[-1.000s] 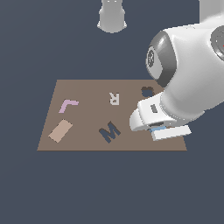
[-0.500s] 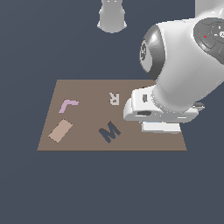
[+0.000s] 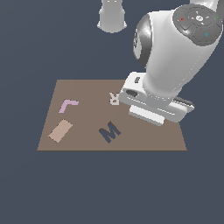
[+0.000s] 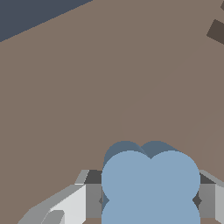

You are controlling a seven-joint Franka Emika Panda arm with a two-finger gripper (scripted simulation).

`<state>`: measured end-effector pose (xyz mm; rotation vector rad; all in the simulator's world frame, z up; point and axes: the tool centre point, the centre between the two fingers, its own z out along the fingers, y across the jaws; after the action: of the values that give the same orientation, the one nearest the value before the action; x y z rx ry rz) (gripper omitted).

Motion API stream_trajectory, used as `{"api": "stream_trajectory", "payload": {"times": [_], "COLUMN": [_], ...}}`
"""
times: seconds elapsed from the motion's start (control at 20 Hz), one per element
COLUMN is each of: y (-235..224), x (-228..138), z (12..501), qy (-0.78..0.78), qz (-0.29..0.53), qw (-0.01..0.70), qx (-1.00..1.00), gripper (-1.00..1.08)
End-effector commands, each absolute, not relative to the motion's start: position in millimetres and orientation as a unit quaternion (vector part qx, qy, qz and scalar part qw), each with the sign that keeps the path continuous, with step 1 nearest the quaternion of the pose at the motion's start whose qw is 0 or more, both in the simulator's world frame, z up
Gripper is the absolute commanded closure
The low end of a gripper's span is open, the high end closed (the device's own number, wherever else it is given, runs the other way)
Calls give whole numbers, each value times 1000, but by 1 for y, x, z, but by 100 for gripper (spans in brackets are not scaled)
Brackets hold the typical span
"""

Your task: Insert a designated object into the corresponding slot on a board.

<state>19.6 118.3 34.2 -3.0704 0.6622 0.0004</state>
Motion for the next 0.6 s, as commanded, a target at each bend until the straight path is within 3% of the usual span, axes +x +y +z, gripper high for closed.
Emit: {"api": "stream_trajectory", "payload": {"times": [0.0,0.55], "y": [115,117], "x": [9,-37], "z": [35,38], "qy": [264,474], "qz": [0,0], "qw": [1,1], "qx": [-965,-881], "gripper": [108,108]}}
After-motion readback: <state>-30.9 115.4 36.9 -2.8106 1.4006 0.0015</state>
